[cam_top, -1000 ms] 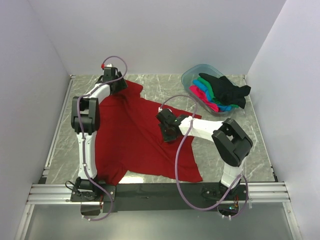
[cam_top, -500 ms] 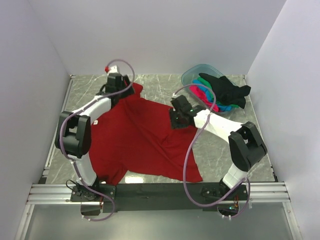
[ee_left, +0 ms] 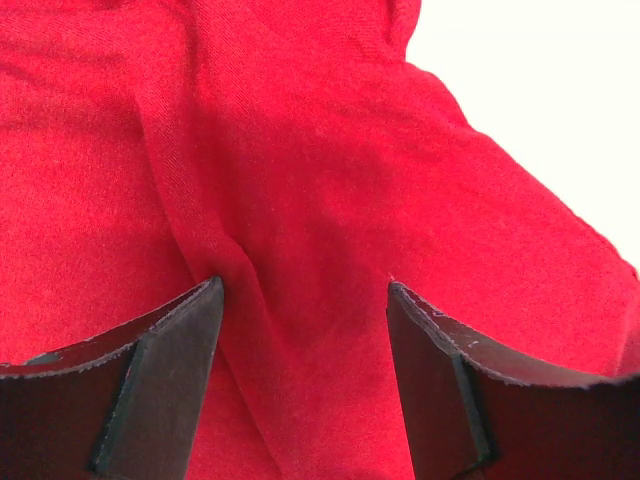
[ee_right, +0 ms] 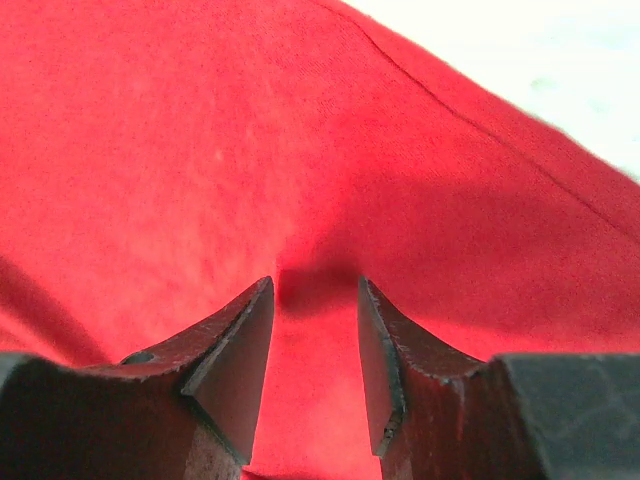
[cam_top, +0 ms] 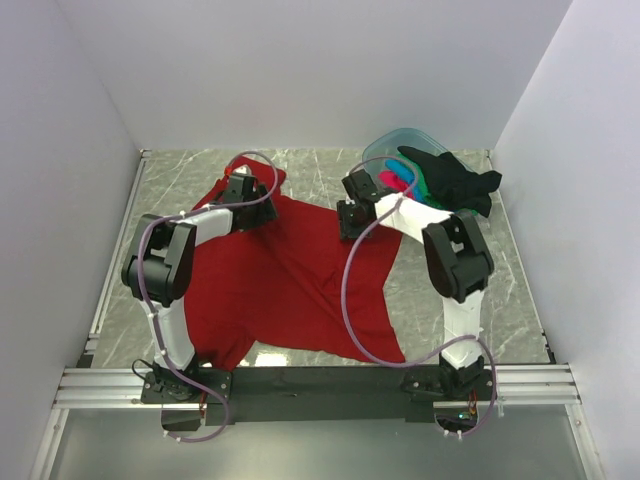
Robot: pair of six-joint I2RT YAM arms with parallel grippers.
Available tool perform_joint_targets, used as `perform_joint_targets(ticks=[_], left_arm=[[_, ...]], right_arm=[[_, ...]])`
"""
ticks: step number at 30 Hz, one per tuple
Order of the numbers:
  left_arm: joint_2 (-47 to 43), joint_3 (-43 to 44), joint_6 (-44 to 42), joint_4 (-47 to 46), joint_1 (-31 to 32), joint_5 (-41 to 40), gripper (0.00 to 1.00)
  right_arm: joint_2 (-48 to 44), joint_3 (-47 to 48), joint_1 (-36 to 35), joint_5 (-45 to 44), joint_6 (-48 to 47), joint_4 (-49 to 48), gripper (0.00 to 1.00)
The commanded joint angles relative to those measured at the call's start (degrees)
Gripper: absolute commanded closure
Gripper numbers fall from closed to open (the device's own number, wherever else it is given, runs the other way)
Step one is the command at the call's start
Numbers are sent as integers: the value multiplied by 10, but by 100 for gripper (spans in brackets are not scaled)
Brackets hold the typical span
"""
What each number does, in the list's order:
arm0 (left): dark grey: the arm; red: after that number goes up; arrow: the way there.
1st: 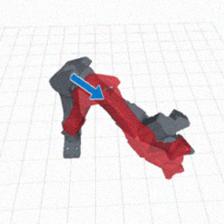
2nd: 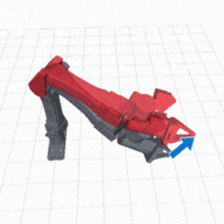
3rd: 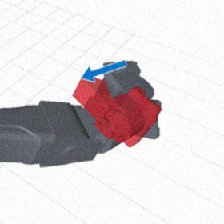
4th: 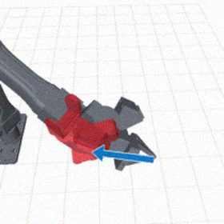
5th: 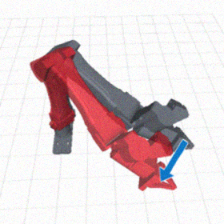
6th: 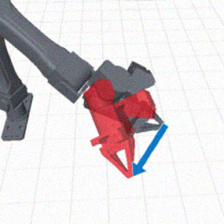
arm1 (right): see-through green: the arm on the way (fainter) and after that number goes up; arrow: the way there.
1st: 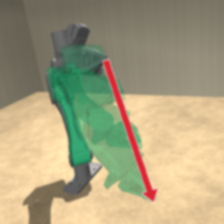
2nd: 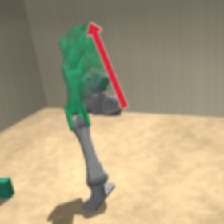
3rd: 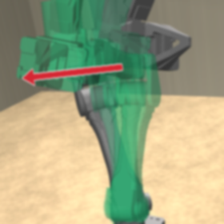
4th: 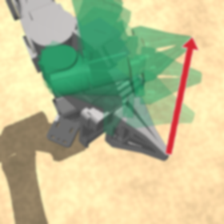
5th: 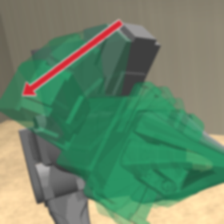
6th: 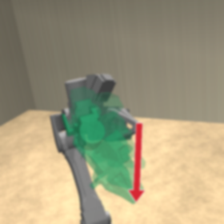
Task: Fold and stack the t-shirts
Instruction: Smooth out wrinkles on the flatten tshirt, then grab the side of the flattened tshirt closest away from the robot with both arms
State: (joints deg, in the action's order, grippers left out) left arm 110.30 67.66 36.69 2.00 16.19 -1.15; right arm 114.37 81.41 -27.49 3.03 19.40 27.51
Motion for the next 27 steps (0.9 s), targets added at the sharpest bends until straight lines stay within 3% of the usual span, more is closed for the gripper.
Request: perform_joint_targets(ticks=[1, 11, 24, 27], left_arm=[[13, -15, 15, -16, -15, 32, 28], [25, 11, 7, -6, -52, 55, 28], [61, 73, -3, 13, -96, 80, 28], [76, 98, -8, 18, -101, 79, 28]], right_arm=[[33, 52, 2, 24, -13, 30, 54], [138, 185, 2, 49, -30, 87, 57], [332, 553, 9, 137, -37, 216, 61], [351, 579, 21, 157, -29, 208, 59]])
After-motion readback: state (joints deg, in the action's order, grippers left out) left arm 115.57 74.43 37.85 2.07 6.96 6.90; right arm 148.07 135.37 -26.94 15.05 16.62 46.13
